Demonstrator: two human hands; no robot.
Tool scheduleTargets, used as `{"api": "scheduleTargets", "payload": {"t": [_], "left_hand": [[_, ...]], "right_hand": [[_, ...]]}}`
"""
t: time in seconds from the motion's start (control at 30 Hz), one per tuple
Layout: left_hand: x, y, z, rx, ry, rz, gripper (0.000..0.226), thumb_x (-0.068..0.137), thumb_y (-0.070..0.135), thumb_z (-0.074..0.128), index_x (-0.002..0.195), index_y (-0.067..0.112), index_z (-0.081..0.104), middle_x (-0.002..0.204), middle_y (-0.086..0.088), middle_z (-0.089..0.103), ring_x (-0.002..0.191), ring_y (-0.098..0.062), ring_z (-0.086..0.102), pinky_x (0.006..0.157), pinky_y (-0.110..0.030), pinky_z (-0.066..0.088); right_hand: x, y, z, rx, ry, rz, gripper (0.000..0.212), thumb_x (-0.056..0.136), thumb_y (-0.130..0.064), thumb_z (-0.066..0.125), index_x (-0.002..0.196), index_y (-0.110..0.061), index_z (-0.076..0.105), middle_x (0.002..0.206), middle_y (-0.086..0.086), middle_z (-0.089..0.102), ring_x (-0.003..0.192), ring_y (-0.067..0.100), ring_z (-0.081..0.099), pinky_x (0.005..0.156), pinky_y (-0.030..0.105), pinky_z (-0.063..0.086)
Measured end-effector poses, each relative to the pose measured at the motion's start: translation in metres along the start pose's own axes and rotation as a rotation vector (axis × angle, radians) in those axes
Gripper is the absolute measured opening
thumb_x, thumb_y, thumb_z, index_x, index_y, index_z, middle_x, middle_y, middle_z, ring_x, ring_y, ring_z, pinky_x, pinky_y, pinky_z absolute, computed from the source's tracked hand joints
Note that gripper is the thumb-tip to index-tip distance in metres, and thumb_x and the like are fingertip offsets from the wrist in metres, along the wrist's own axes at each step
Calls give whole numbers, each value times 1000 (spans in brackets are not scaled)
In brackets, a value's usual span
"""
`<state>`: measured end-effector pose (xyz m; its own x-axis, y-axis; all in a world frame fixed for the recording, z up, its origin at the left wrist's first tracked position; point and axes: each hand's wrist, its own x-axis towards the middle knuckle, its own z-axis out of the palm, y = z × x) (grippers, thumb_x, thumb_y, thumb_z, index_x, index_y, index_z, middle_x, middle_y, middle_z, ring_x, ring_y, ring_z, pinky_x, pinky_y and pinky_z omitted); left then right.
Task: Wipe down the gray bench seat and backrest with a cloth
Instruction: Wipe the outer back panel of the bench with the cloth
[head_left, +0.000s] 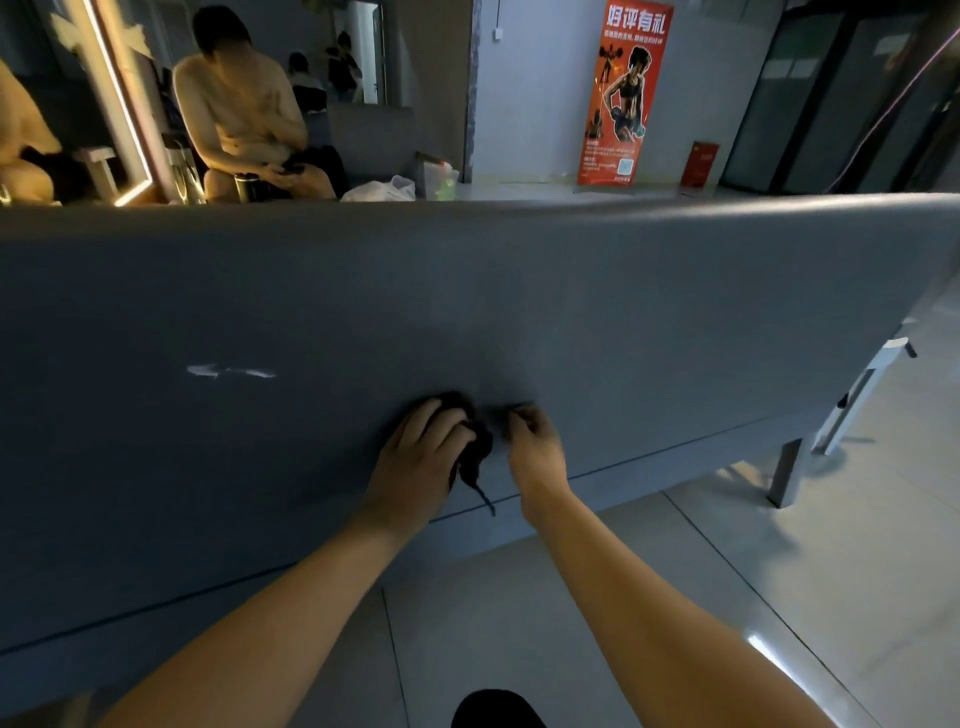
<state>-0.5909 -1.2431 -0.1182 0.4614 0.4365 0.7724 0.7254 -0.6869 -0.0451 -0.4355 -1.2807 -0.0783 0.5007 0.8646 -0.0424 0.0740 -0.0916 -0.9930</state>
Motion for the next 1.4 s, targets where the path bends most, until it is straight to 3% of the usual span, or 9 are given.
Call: {"api": "scheduleTargets", "payload": {"t": [0.17,0.33,0.53,0.67,0.8,0.93,1.1,1.23,1.4], "left_hand": [[77,11,-30,2,352,63,20,101,7,58,111,14,73,128,-6,67,131,-30,46,110,-45,44],[56,-9,16,115,166,202,34,96,1,51,120,15,72,134,-4,65,135,-28,42,121,-40,24],[-41,-9,64,58,-75,144,36,87,2,53,110,16,77,124,-4,70,127,-28,46,113,-42,40],[-53,-1,64,-18,-160,52,34,90,5,48,104,15,77,120,-3,71,124,-28,47,103,-43,49],[-50,-4,43,-73,-201,155,37,72,-5,75,104,13,76,119,-5,70,122,-29,45,98,-45,52],[-11,-9,9,24,-55,121,34,88,7,51,110,17,75,124,-4,69,120,-28,46,97,-44,52],[-34,-17,27,71,-105,99,41,81,-1,64,117,17,74,127,-5,68,117,-28,46,96,-45,52],[-77,5,43,-53,-226,-116,55,61,-7,84,112,13,75,122,-5,69,108,-26,45,88,-41,54],[-75,18,34,-142,-294,-220,34,82,1,63,113,10,74,124,-3,67,108,-24,42,78,-39,56]], "right_hand": [[8,10,5,-38,53,16,19,105,-20,46,100,-13,63,90,4,64,79,21,57,59,30,38],[24,44,14,-166,39,64,16,103,-21,48,112,-16,60,108,7,64,97,28,61,82,43,51],[51,120,25,-344,0,118,35,92,-7,53,127,-7,53,127,15,57,111,37,56,98,51,50],[23,101,17,-200,1,106,27,94,5,48,115,-12,51,110,7,59,102,27,59,90,41,50],[0,82,16,-94,-15,117,22,101,2,43,110,-16,51,96,-4,57,91,18,55,84,33,44],[-5,79,29,-85,-30,145,15,102,-12,51,114,-12,60,103,6,65,96,26,61,86,42,51],[-1,84,32,-22,-21,201,16,105,-18,48,116,-11,58,101,8,64,76,17,57,58,26,45],[0,91,33,14,-31,203,16,104,-20,50,117,-12,57,104,5,64,88,19,61,70,29,46],[-4,97,37,55,-52,213,19,103,-19,51,122,-13,52,110,8,64,93,21,63,75,33,52]]}}
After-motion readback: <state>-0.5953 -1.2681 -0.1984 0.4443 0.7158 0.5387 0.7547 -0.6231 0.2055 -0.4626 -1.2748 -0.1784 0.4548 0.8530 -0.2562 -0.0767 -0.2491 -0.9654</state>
